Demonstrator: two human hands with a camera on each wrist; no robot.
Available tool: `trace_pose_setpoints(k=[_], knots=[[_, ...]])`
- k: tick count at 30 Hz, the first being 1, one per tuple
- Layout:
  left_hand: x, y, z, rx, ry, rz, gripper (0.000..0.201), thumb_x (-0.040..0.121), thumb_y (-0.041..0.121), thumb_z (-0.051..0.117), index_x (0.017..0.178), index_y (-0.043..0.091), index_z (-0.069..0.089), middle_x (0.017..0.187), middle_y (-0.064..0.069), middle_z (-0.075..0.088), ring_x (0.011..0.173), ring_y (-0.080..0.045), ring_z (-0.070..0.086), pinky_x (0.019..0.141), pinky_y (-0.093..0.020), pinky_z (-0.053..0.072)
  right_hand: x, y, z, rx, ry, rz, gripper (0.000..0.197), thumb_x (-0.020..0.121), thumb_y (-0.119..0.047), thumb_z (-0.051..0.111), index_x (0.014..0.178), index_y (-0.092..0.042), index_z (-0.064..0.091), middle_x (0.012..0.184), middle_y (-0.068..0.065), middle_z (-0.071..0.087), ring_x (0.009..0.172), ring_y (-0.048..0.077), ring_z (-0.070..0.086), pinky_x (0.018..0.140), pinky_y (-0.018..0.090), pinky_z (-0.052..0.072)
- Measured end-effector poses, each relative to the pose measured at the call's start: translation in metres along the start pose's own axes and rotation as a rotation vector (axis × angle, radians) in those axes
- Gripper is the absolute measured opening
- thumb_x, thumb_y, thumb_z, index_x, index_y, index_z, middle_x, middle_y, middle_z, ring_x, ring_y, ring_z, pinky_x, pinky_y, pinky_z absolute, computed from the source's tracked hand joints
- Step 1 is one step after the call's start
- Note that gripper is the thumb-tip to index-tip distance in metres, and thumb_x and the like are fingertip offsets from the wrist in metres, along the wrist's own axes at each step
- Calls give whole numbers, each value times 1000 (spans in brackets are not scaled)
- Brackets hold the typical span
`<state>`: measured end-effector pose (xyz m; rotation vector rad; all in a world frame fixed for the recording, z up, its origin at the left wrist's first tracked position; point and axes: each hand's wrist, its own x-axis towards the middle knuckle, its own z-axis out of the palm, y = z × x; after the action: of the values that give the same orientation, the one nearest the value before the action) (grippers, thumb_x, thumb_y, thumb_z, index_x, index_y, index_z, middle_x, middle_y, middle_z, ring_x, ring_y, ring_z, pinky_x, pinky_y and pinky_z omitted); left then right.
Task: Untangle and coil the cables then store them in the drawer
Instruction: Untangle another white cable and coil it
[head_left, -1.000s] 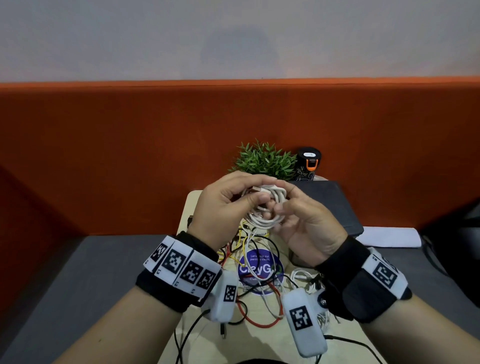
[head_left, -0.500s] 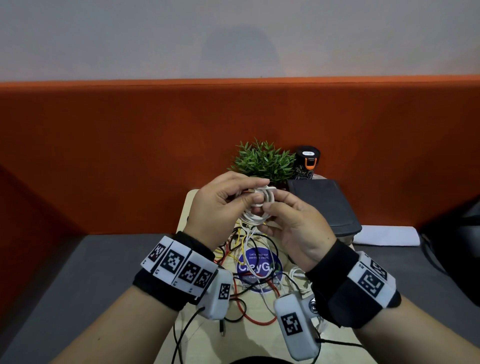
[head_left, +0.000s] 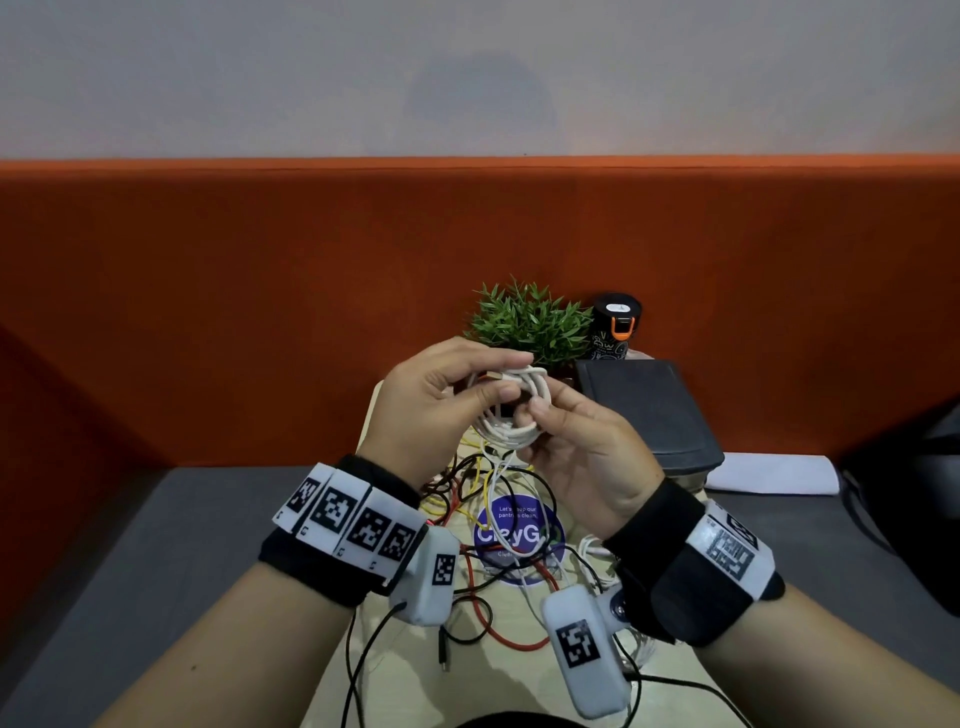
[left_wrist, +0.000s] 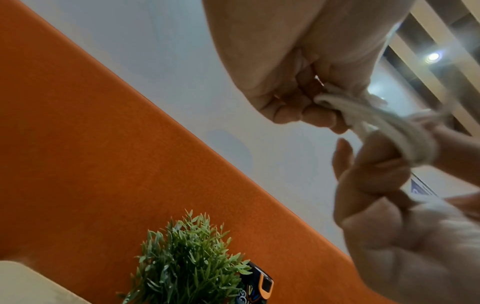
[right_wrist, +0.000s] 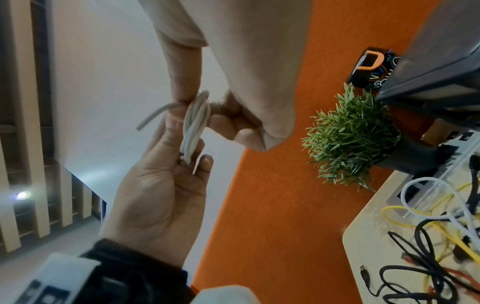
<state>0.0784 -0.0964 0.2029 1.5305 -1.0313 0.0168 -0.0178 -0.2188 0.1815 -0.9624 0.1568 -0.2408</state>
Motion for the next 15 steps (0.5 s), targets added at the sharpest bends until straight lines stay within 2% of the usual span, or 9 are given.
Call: trace_pose_setpoints(k=[2, 4, 6, 8, 10, 12, 15], knots=[[0, -1, -3, 0, -24, 4, 27, 76, 7, 74, 96, 24, 72, 89, 6, 69, 87, -4, 62, 78, -13, 43, -1, -2, 0, -45, -38, 17, 36, 75, -11, 59, 111, -7, 59, 66, -3, 60, 62, 9, 55, 65, 26, 40], [-2, 0, -1, 32, -39, 15, 29, 75, 6, 75, 96, 25, 72, 88, 7, 68, 86, -4, 61, 77, -12, 42, -1, -5, 1, -146, -5, 8, 32, 72, -10, 59, 104, -10, 61, 65, -2, 57, 62, 10, 53, 67, 28, 41], [-4, 0, 1, 74, -18, 33, 30, 75, 6, 75, 97, 25, 72, 88, 10, 68, 85, -3, 60, 75, -11, 42, -2, -7, 1, -296, 42, -29, 24, 78, -6, 63, 101, -14, 63, 74, 0, 61, 68, 13, 56, 66, 28, 44], [-5, -2, 1, 93, 30, 56, 30, 75, 7, 75, 98, 25, 72, 89, 10, 67, 84, -3, 60, 74, -13, 42, -3, -7, -1, -446, 65, -70, 26, 84, 0, 64, 102, -19, 63, 90, 4, 65, 80, 17, 60, 67, 30, 49], [-6, -4, 1, 108, 50, 83, 30, 76, 7, 75, 99, 25, 71, 91, 8, 68, 85, -5, 60, 73, -15, 43, -4, -5, -3, -560, 79, -80, 28, 83, -5, 68, 101, -25, 63, 99, 4, 65, 86, 17, 61, 68, 31, 53], [-8, -3, 4, 139, 30, 123, 30, 76, 4, 75, 100, 22, 72, 91, 6, 68, 86, -4, 60, 72, -12, 43, -5, -3, -3, -562, 80, -63, 22, 84, -11, 69, 101, -22, 62, 98, 8, 64, 80, 16, 61, 66, 34, 54], [-11, -2, 10, 146, 10, 151, 27, 76, 5, 74, 100, 17, 73, 90, 3, 68, 87, -4, 60, 73, -11, 44, -6, -2, -3, -473, 74, -29, 18, 88, -5, 63, 106, -9, 59, 87, 7, 65, 66, 19, 61, 60, 32, 52]])
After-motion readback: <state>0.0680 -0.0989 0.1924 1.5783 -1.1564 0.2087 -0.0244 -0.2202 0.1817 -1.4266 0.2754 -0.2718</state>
